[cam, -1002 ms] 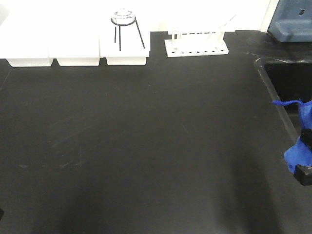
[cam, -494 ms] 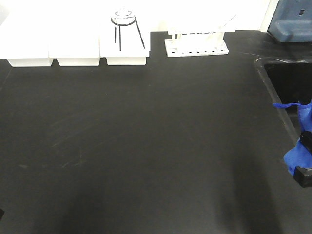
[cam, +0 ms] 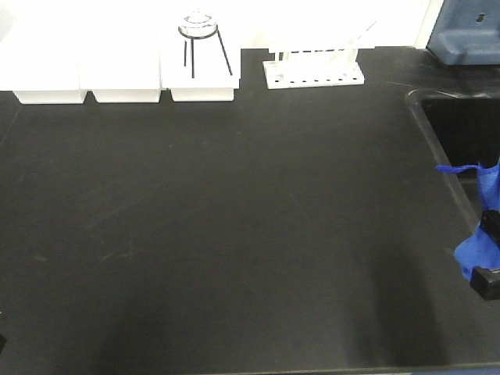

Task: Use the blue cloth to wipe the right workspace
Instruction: 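Lift the blue cloth up with the right gripper, then drive the base to the other bench holding the cloth in the right gripper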

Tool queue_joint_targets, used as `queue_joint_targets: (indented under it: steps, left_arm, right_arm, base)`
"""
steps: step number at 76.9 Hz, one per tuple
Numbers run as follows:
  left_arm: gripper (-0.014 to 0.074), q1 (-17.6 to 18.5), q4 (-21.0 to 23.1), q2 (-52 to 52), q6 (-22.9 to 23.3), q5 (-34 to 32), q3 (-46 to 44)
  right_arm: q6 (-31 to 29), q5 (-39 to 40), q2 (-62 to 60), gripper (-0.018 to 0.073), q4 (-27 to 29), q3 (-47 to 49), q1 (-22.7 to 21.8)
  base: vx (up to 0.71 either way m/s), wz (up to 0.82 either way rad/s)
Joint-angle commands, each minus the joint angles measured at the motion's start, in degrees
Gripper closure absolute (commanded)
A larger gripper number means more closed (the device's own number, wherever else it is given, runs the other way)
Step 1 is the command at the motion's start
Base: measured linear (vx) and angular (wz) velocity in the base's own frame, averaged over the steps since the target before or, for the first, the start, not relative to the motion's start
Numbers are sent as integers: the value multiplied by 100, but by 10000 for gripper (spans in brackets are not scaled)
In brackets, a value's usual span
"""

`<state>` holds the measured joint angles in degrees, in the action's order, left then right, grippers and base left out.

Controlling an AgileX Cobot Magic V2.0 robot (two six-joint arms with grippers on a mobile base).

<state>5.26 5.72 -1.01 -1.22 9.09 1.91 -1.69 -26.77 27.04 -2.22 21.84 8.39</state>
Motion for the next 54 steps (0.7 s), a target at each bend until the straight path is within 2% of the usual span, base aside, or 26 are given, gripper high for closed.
queue_joint_targets:
  steps: [1,32,54]
  left_arm:
    - [603,-3,23,-48,-2,-480,-142]
    - [603,-3,23,-48,-2,-480,-142]
    - [603,-3,23,-48,-2,-480,-142]
  right_arm:
    - [-57,445,54,567,-32,151,-18]
    - [-57,445,54,567,-32,151,-18]
    - [-57,445,54,567,-32,151,-18]
  base:
    - [-7,0]
    - [-14,-2]
    - [-19,-32]
